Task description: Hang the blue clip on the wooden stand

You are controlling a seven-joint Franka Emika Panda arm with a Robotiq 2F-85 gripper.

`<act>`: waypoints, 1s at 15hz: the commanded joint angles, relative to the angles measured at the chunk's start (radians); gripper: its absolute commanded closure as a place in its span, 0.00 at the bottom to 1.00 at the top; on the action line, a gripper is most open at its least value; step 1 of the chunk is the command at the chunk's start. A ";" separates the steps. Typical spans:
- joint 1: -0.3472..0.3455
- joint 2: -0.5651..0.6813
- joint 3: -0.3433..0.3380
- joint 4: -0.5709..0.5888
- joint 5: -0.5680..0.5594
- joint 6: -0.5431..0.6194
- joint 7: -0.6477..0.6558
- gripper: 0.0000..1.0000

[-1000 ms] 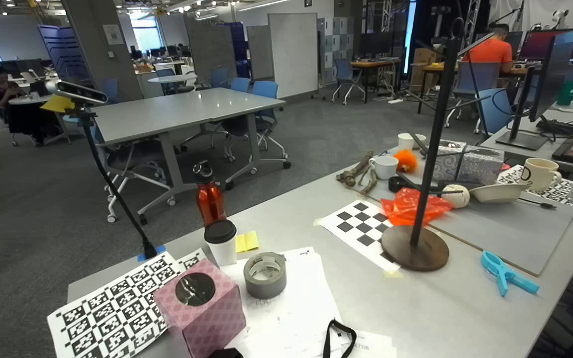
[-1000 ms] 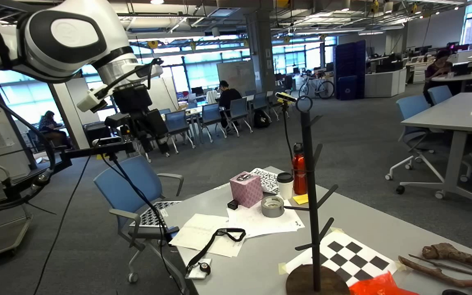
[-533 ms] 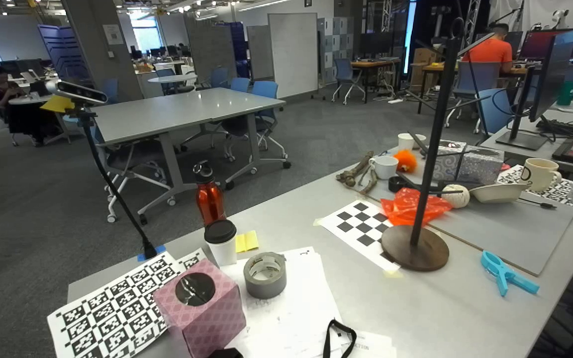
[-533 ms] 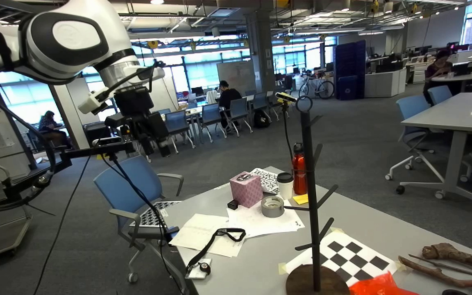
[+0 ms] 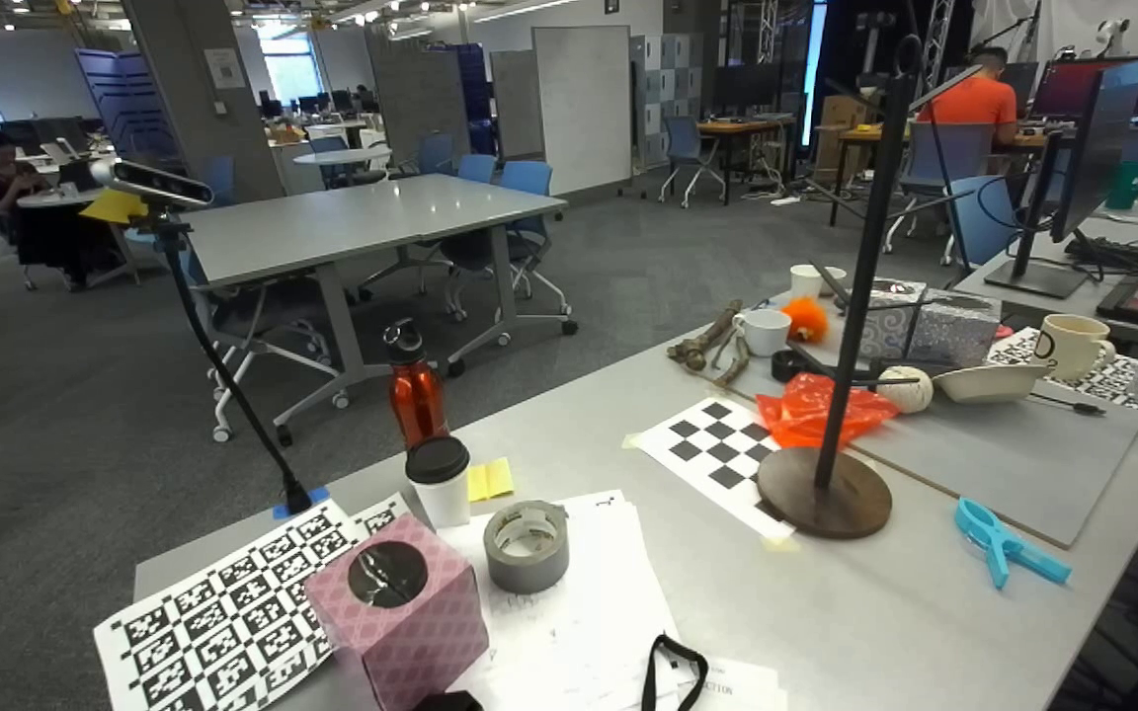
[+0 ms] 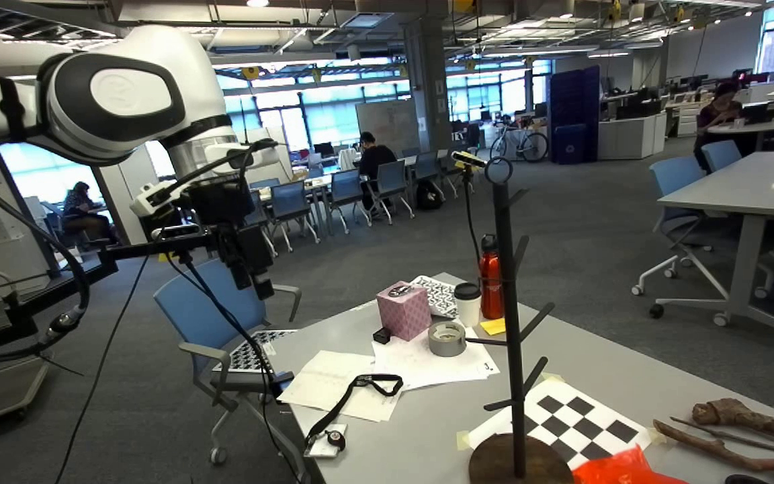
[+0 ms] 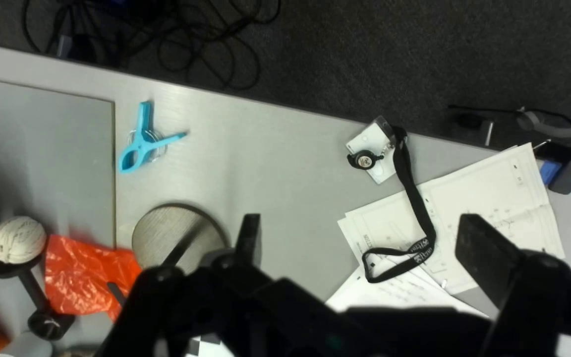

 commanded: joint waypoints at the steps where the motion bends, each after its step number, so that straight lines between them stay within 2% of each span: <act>1: -0.015 -0.060 -0.011 -0.084 -0.015 0.019 0.039 0.00; 4: -0.025 -0.095 -0.014 -0.129 -0.029 0.023 0.066 0.00; 5: -0.013 -0.039 -0.016 -0.081 -0.015 -0.002 0.041 0.00; 12: -0.018 -0.067 -0.016 -0.105 -0.020 -0.001 0.051 0.00; 15: -0.046 -0.059 -0.023 -0.120 -0.048 0.038 0.068 0.00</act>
